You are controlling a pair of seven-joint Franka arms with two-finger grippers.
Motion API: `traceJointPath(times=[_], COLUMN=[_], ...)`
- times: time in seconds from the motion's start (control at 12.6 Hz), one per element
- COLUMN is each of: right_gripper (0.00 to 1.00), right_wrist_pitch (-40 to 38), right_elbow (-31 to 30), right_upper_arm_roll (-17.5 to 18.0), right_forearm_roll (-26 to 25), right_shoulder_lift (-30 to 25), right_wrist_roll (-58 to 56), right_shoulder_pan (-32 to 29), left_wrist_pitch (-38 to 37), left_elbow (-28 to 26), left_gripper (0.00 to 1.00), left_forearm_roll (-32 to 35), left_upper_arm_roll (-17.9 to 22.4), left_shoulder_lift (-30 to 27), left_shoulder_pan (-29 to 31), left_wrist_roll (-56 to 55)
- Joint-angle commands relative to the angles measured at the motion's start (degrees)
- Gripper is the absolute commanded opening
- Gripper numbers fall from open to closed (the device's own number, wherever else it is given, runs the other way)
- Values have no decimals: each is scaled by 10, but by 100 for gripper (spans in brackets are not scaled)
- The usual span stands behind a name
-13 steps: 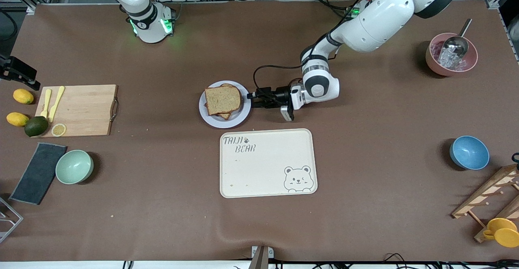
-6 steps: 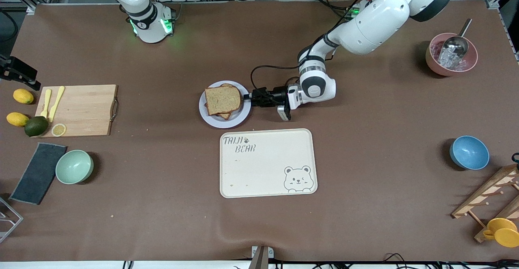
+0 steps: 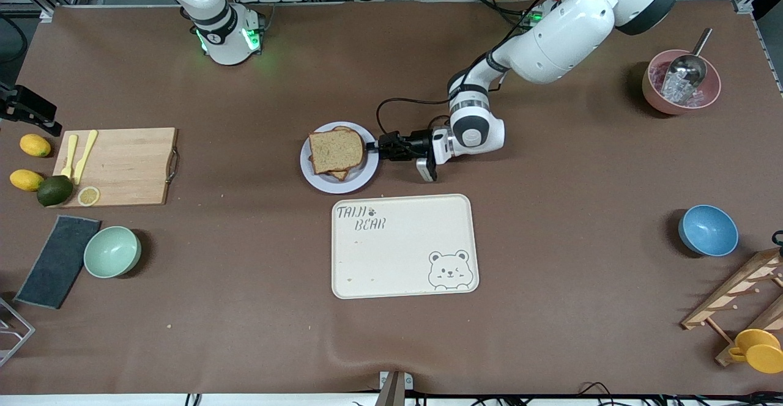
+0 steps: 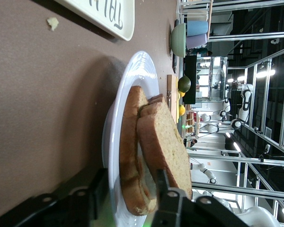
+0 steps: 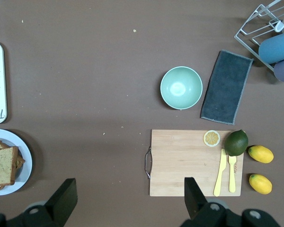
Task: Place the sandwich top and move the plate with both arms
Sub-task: 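Grip the white plate rim with the left gripper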
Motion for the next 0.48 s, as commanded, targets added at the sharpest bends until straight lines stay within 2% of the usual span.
traceJointPath(times=[0.0, 0.32, 0.4], right_gripper=[100, 100, 100], right_wrist_pitch=[-6, -5, -4], right_elbow=[6, 6, 6], right_upper_arm_roll=[-1, -1, -1], right_forearm_roll=[8, 7, 7], right_shoulder_lift=[3, 3, 3], right_wrist_roll=[9, 11, 11], right_shoulder_pan=[1, 2, 2], left_wrist_pitch=[5, 5, 5], left_elbow=[19, 28, 28], left_gripper=[37, 17, 16], left_forearm_roll=[-17, -16, -16], left_upper_arm_roll=[3, 3, 3], left_shoulder_lift=[28, 34, 35], left_shoulder_pan=[-7, -7, -7], left_wrist_roll=[28, 29, 30])
